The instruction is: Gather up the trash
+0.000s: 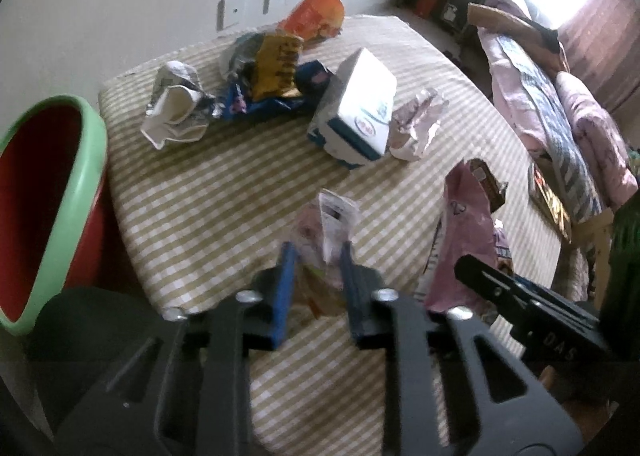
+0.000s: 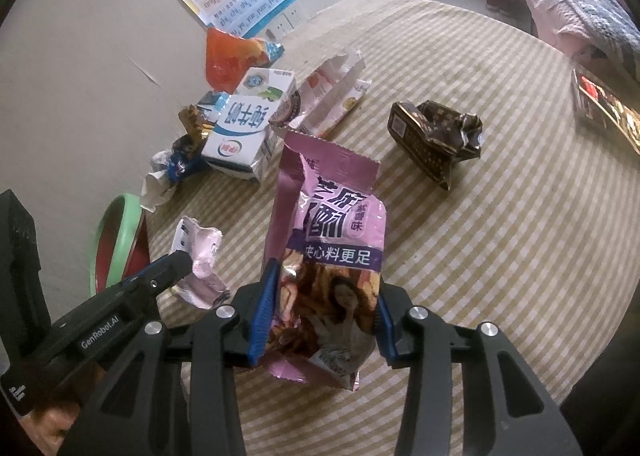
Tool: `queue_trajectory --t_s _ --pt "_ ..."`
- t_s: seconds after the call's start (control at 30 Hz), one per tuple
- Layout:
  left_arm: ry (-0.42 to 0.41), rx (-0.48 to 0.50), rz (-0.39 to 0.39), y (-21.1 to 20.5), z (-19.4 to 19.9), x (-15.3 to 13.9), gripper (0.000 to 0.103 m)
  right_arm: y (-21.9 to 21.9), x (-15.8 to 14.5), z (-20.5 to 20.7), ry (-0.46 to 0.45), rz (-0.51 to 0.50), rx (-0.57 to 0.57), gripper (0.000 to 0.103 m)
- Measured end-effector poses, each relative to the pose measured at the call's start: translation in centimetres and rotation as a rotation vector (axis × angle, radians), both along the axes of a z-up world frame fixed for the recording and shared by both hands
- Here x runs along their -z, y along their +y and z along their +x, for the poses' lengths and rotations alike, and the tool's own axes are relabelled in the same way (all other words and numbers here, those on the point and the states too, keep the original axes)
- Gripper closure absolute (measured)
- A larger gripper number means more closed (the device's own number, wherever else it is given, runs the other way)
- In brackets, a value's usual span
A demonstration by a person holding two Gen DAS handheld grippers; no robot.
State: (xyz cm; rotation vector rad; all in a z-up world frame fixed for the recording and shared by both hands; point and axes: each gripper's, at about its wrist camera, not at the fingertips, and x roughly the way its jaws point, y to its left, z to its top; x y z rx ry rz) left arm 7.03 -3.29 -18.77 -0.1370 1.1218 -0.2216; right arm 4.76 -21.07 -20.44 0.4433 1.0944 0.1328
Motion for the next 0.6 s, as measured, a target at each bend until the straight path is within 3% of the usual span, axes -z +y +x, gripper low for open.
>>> queue_trajectory --t_s 0.07,0.6 --pt "-0.012 -0.024 -0.011 0.7 -0.1 -0.6 0.098 0.0 -0.4 -0.2 -0.010 0.003 -0.003 0.062" --pt "-0.068 -0.084 -0.040 3.2 -0.8 -3.0 0.099 0.5 -2.1 -0.1 -0.050 0.015 -0.010 0.062"
